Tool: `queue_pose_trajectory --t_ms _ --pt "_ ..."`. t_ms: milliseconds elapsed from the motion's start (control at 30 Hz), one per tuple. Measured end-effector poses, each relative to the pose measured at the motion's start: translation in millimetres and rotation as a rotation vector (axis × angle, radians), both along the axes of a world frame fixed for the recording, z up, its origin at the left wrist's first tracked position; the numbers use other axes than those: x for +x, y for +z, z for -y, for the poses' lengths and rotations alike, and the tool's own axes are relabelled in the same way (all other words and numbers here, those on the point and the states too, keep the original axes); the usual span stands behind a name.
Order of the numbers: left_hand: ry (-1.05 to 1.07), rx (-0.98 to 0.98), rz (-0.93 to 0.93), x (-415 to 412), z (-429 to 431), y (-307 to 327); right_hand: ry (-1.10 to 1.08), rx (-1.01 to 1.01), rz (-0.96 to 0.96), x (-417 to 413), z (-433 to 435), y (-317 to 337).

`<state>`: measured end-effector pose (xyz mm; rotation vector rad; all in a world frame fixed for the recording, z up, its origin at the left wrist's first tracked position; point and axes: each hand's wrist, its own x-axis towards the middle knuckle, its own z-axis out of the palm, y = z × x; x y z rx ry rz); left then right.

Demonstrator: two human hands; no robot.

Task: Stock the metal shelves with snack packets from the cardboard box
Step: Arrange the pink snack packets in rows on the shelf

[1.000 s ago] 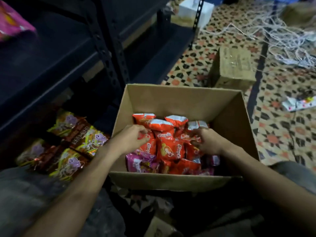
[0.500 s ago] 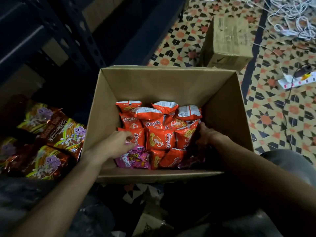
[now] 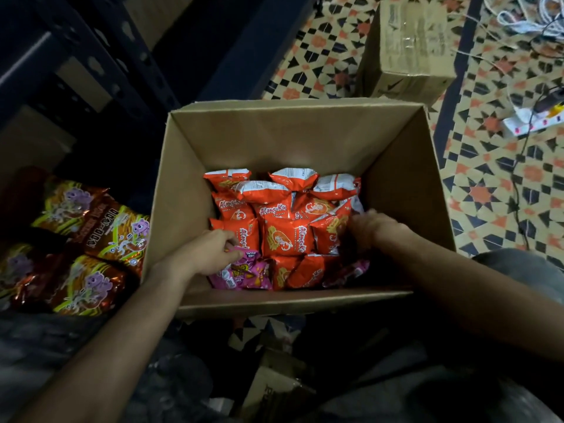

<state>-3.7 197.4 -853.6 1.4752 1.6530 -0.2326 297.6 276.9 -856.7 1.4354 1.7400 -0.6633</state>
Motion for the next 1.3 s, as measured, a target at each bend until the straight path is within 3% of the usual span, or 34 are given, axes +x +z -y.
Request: queue_pose_trajectory --t_ms 233,500,600,733,833,933,1100,1300 --pt "0.030 -0.007 0.021 -0.4 3.0 -8.6 0.266 -0.186 0.176 2.4 19.1 -29.0" --pt "-0.060 -0.073 -0.061 -3.9 2.1 -20.0 0.315 -0.100 0.168 -7.2 20.2 -16.2" --pt "-0.147 -0.100 -0.126 2.3 -1.4 -16.5 0.189 -0.160 0.180 -10.4 3.7 3.1" --pt "-0.343 -0.171 -0.258 10.2 -17.2 -21.5 0.046 -0.170 0.015 -1.4 -22.3 10.2" --pt "-0.450 -0.188 -0.338 18.5 -36.2 -29.5 0.004 -0.042 -0.133 5.2 -25.9 31.5" --pt "-0.520 -0.102 -0.321 28.1 -46.0 -39.1 -0.128 0.059 -0.212 7.7 -24.1 42.2" --pt "-0.640 -0.114 -0.313 29.4 -30.9 -63.5 -0.160 0.033 -0.291 -0.5 -22.1 40.7" --pt "-0.529 0.158 -0.304 31.0 -41.4 -47.7 -0.091 0.012 -0.343 -16.4 -24.5 39.7"
